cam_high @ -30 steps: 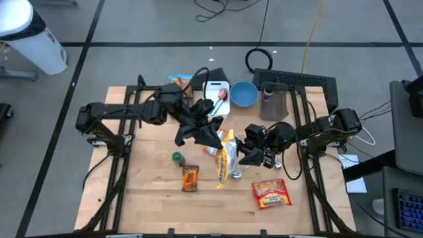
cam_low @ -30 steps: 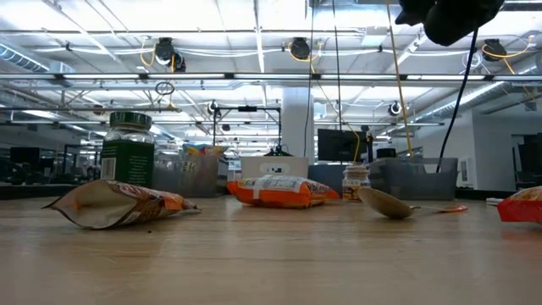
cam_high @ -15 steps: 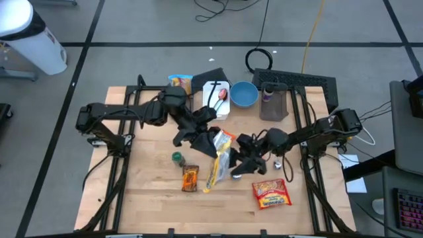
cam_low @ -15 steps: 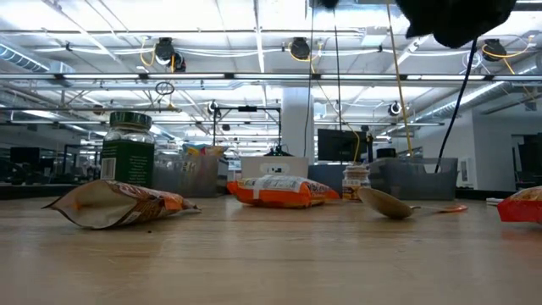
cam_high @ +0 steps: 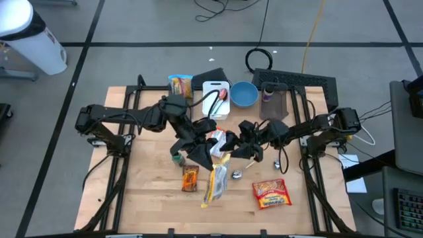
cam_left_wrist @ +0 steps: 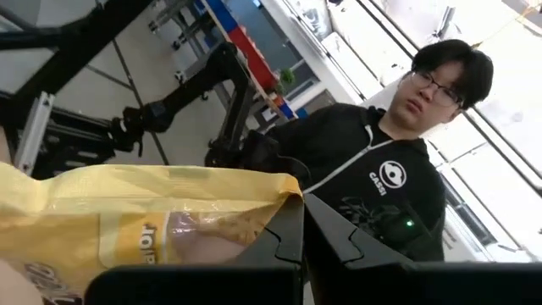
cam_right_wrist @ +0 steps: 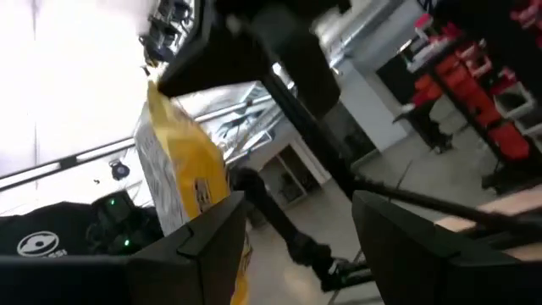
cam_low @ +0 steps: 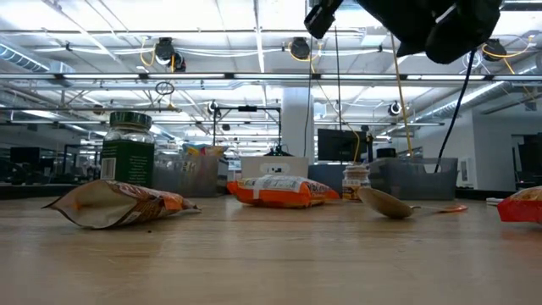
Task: Pick & Place Food Item
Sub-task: Put the yellow noodle pack into the left black bin
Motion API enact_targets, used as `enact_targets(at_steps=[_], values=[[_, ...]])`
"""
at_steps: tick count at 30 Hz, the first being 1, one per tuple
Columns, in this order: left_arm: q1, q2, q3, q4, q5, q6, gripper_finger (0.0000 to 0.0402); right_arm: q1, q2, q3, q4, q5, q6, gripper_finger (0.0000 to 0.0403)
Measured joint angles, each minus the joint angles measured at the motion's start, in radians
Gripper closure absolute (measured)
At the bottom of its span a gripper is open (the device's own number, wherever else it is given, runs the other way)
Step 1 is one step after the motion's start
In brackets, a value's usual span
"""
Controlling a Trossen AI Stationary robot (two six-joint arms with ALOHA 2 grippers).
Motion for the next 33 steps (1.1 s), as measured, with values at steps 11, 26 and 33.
enact_targets(at_steps=[11, 26, 33], values=[[-0.008, 0.0, 0.0, -0.008, 0.019, -0.013, 0.0401, -0.002, 0.0, 0.0, 0.169, 0.003, 0.001, 0.0193], [-0.008, 0.085, -0.002, 0.007, 0.112, -0.089, 0.0401, 0.002, 0.002, 0.075, 0.045, -0.075, -0.013, 0.0193], [-0.005, 0.088, 0.001, 0.048, 0.145, -0.121, 0.0401, 0.013, 0.001, 0.074, 0.049, -0.078, -0.021, 0.0193]])
